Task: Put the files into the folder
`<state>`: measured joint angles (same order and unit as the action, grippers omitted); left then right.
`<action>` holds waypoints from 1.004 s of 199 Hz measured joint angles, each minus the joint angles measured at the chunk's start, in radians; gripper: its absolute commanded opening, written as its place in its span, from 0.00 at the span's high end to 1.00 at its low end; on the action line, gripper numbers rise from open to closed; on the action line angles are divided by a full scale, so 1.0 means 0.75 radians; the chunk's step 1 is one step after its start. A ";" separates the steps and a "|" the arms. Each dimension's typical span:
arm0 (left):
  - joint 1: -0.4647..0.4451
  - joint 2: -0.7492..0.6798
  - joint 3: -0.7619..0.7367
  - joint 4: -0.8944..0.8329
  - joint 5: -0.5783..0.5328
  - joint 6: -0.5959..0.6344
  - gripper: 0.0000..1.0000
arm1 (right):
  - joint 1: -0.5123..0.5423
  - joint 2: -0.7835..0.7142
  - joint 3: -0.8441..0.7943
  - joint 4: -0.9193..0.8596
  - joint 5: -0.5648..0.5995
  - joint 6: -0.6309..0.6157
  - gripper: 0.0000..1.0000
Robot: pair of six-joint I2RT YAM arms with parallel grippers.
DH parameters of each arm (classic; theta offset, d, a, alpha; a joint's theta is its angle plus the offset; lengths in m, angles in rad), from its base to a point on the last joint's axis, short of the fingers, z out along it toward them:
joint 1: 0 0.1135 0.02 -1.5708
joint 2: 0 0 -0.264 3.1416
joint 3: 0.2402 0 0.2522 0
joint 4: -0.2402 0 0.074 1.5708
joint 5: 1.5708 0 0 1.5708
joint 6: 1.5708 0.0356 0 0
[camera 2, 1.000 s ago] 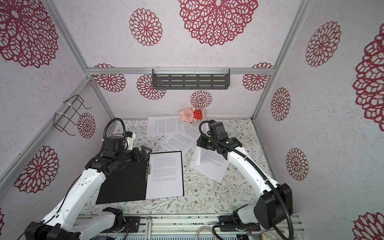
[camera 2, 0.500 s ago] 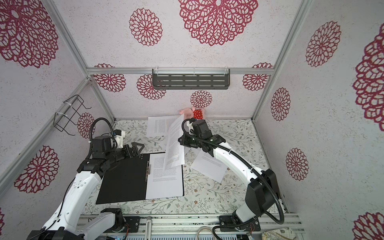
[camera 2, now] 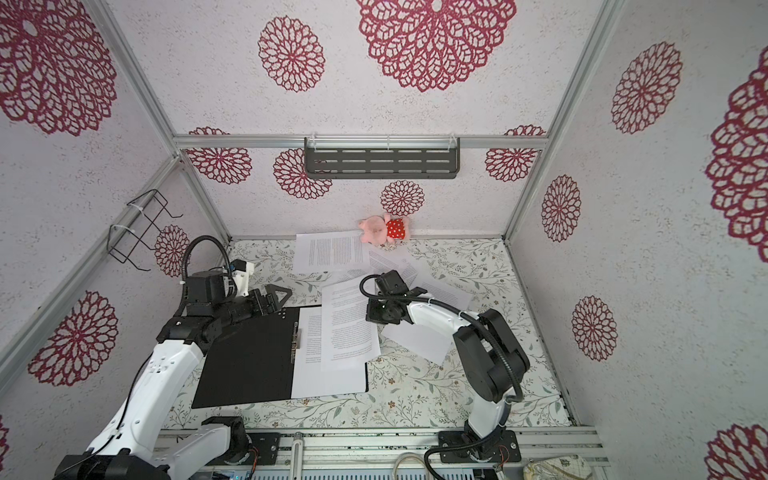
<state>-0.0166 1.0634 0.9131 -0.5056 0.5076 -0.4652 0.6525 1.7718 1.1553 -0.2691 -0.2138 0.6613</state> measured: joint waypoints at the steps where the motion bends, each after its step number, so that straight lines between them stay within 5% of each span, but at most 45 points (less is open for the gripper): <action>1: 0.000 0.000 0.000 0.000 0.000 0.000 0.01 | 0.001 0.001 -0.002 -0.001 0.001 -0.001 1.00; 200: -0.033 0.007 0.001 -0.037 -0.070 0.003 0.01 | 0.158 0.008 -0.117 0.127 0.014 0.056 1.00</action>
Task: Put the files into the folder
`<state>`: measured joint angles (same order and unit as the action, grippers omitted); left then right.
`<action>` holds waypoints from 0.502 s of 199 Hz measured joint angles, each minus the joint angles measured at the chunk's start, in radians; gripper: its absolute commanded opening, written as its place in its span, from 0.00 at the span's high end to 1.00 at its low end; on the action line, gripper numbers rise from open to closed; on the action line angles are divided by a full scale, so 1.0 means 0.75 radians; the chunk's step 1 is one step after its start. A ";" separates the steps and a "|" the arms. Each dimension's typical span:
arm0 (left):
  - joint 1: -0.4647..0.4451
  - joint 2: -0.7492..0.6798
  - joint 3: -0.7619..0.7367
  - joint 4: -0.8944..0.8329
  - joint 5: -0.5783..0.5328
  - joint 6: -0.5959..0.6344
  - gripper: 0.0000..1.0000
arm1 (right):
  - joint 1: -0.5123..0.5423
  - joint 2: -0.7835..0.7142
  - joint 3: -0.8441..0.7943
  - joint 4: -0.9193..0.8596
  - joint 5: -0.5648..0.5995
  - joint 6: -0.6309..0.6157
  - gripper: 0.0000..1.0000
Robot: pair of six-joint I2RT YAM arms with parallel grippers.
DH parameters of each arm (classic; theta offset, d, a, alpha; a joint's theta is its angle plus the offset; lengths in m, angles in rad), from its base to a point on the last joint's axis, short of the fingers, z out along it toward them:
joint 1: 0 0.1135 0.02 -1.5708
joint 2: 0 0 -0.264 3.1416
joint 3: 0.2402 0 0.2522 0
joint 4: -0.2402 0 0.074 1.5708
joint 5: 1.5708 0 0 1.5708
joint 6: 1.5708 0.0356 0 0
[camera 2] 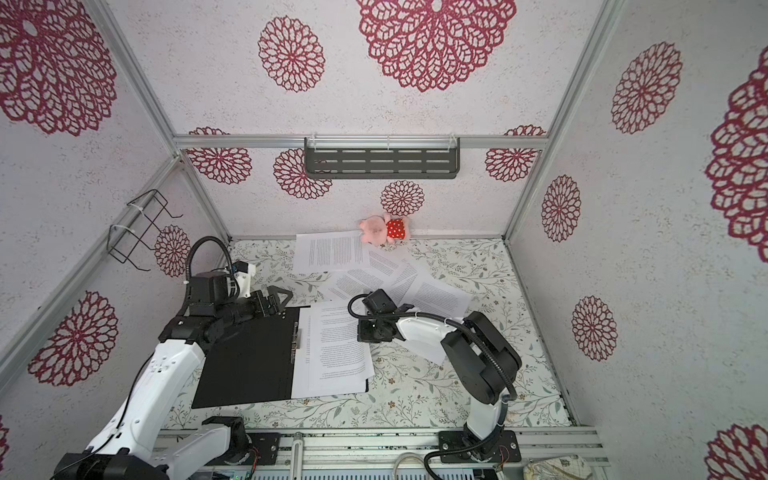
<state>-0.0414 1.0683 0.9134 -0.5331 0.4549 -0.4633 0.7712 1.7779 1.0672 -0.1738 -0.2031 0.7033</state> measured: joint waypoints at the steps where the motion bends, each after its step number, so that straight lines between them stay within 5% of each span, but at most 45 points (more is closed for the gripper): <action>1: 0.000 0.000 -0.001 -0.001 0.000 0.000 0.01 | 0.001 0.000 0.000 0.001 0.000 0.001 1.00; 100: -0.036 0.038 0.007 -0.051 -0.041 0.008 0.01 | 0.056 0.000 -0.021 0.091 0.001 0.095 1.00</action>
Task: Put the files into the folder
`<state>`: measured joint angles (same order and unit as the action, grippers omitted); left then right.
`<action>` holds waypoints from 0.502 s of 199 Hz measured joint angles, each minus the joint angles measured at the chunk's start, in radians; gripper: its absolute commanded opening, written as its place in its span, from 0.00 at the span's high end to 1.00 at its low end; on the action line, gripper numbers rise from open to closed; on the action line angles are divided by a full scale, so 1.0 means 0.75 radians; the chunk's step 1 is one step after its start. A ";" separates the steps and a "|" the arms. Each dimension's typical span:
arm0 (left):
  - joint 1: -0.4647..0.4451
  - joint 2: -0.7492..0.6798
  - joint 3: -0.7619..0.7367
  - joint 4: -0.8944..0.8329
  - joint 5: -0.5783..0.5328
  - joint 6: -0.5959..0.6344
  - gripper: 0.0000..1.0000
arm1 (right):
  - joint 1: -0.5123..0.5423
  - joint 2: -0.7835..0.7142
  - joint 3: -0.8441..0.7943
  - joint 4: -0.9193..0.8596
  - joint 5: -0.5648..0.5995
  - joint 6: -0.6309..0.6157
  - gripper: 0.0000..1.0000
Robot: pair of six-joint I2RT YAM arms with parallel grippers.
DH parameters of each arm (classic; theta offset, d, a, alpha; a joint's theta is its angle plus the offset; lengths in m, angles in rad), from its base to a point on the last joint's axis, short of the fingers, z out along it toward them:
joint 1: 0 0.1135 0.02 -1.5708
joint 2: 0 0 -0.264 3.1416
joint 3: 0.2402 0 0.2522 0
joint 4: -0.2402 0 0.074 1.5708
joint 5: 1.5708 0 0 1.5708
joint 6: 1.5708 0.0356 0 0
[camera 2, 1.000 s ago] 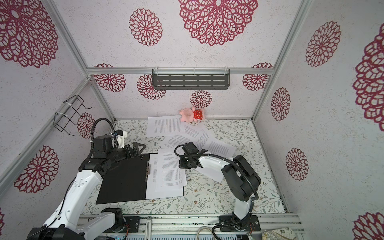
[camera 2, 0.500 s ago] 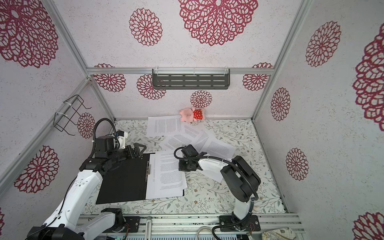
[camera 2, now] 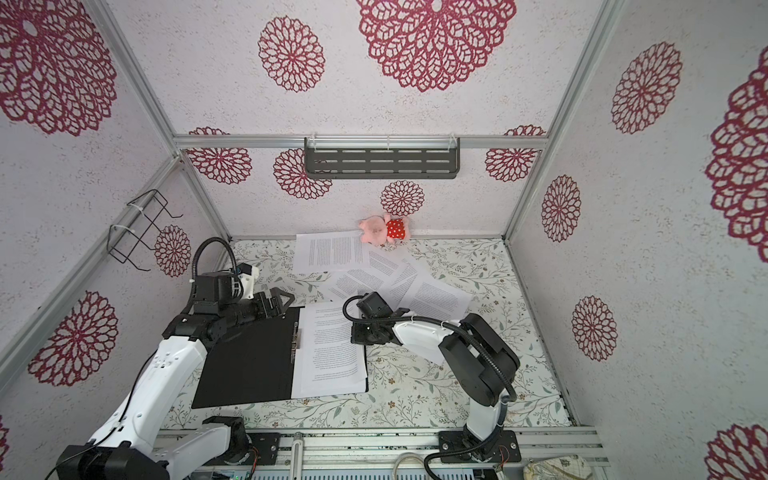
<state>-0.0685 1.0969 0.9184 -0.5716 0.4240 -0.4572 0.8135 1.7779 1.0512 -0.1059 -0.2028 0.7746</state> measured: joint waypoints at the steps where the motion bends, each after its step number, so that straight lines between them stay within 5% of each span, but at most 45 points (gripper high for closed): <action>1: -0.001 0.001 0.001 -0.002 -0.001 0.000 0.01 | 0.000 0.000 -0.001 0.001 0.001 0.004 1.00; 100: -0.008 0.003 0.004 -0.131 -0.071 0.028 0.01 | 0.026 0.001 -0.004 0.026 0.000 0.022 1.00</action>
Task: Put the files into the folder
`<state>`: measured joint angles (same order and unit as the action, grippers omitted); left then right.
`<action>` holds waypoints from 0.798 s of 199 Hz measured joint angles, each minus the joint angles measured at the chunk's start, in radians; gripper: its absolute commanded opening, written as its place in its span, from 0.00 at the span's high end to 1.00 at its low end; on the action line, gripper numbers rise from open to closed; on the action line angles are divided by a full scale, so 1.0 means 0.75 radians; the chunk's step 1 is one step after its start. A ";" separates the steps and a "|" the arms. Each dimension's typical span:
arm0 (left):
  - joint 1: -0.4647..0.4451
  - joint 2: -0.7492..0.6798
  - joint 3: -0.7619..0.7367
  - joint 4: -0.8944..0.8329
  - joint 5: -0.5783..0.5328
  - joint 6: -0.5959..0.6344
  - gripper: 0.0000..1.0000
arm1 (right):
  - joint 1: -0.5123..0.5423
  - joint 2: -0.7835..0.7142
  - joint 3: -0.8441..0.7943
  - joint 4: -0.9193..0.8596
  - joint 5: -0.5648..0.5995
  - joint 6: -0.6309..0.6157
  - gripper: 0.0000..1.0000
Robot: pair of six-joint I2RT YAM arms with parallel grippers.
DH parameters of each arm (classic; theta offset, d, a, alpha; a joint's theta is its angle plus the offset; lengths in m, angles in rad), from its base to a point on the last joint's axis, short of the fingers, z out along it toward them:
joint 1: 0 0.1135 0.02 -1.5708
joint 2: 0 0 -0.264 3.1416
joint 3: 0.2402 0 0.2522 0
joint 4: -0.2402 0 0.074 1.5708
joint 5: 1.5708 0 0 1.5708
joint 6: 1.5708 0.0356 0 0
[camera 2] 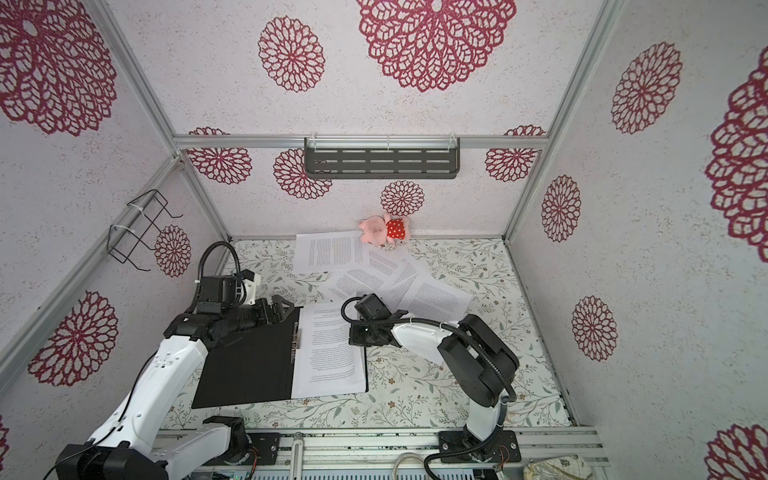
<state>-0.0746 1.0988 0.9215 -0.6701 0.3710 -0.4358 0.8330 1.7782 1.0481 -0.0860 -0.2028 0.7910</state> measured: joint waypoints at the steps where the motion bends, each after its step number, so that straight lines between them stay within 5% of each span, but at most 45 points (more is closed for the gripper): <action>1: 0.000 0.001 0.000 0.000 0.001 0.000 0.01 | 0.001 0.000 0.000 0.000 0.000 0.000 1.00; 159: 0.000 0.019 -0.002 0.001 0.022 -0.004 0.01 | 0.024 0.015 0.000 0.042 -0.004 0.065 1.00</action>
<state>-0.0746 1.1133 0.9203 -0.6697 0.3878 -0.4385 0.8513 1.7897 1.0481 -0.0544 -0.2054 0.8398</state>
